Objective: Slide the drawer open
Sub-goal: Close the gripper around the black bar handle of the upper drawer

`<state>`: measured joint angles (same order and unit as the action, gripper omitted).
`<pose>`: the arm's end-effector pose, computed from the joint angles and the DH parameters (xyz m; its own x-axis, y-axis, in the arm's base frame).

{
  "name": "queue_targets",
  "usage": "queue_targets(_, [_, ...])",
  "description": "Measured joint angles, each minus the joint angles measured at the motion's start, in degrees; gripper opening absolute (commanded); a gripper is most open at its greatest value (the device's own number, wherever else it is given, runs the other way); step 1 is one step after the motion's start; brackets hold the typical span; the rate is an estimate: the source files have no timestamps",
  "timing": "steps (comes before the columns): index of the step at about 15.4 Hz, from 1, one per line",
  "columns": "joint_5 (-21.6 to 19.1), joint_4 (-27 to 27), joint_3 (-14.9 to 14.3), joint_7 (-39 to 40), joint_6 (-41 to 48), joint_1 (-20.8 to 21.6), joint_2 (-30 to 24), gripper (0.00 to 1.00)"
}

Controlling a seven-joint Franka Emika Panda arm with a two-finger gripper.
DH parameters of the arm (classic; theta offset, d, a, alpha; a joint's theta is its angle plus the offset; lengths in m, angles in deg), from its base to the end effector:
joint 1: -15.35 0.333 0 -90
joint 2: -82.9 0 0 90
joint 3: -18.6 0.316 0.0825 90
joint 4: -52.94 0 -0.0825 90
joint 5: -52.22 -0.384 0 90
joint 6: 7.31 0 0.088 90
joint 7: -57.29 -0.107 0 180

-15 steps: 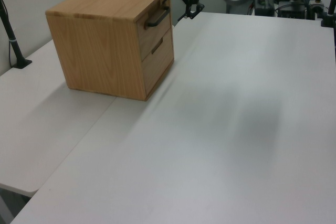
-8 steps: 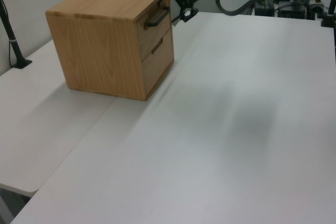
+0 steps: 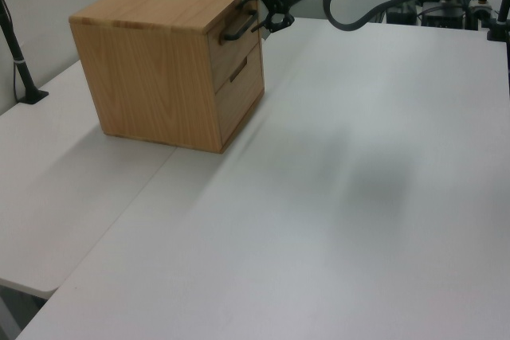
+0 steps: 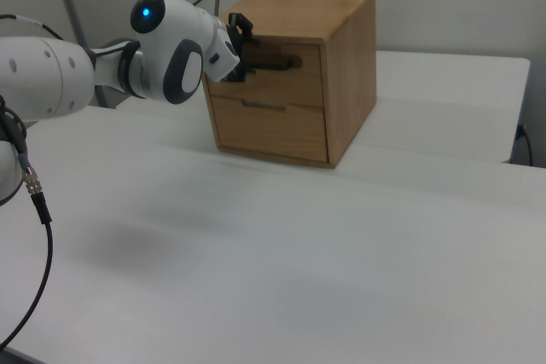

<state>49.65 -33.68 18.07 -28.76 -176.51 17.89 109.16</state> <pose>0.7371 0.0244 0.5204 0.0568 -0.9982 0.0201 -0.5527 -0.0482 -0.8320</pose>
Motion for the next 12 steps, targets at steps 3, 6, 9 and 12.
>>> queue_targets(3, [0.00,0.29,0.15,0.00,0.00,0.01,-0.06,0.51])
queue_targets(6, [0.00,-0.03,0.18,0.00,0.08,0.01,-0.10,0.51])
queue_targets(9, [0.00,-0.29,0.19,0.00,0.07,0.01,-0.06,0.51])
queue_targets(12, [0.00,-1.10,0.21,0.00,0.07,0.01,0.06,0.51])
